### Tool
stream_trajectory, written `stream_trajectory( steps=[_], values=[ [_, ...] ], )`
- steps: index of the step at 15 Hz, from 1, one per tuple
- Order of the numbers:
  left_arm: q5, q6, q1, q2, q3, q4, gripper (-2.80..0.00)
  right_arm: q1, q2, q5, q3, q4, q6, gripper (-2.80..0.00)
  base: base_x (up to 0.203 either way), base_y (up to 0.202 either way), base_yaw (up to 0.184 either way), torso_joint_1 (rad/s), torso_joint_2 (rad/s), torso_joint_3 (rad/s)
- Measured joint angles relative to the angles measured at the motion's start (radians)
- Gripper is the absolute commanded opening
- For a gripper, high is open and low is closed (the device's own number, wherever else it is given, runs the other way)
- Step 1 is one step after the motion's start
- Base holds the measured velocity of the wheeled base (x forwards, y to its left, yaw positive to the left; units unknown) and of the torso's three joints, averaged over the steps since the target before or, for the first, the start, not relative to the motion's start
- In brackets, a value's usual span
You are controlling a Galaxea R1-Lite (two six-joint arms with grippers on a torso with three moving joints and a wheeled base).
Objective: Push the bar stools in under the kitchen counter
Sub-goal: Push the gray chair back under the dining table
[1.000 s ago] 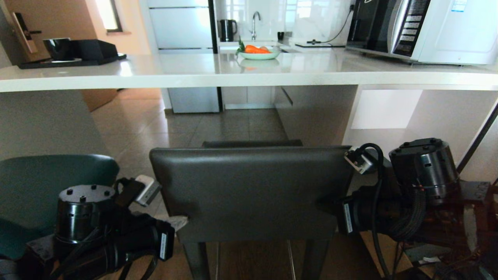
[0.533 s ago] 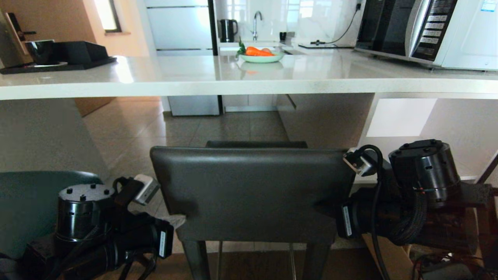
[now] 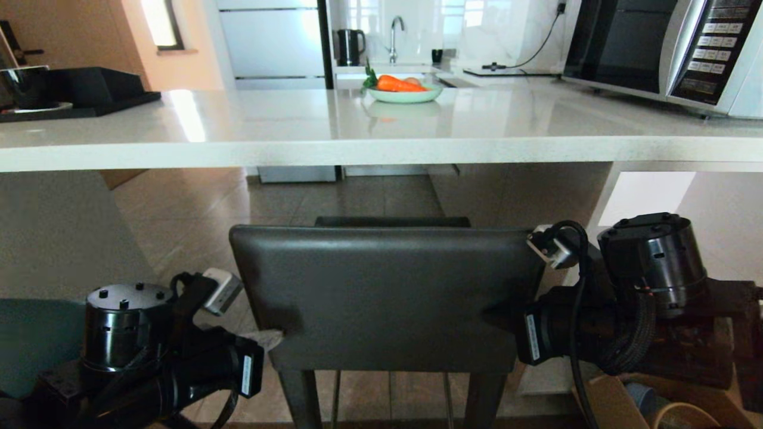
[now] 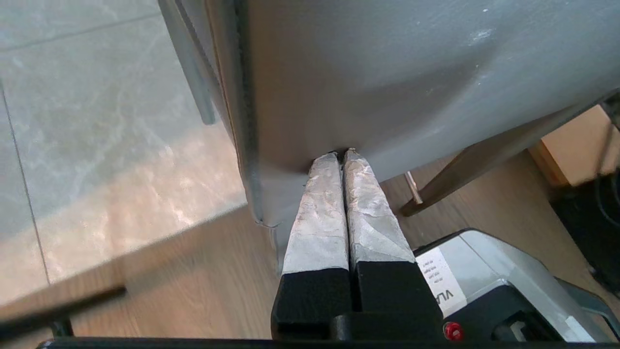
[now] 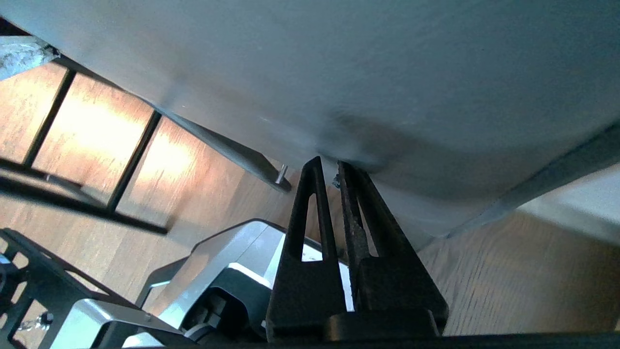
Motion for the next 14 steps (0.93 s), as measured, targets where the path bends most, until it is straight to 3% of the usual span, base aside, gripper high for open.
stream_trajectory(
  steps=[10,14],
  values=[
    [0.000,-0.001,0.000,-0.009,0.010,-0.005,-2.80,0.000,-0.003,0.000,0.000,-0.006,0.009,-2.80,0.188,0.000,0.001,0.003,0.00,0.003],
    [0.000,-0.003,0.000,-0.020,0.053,-0.044,-2.80,0.000,-0.017,-0.001,0.028,-0.071,0.036,-2.80,0.024,0.000,0.000,0.004,0.00,-0.001]
  ],
)
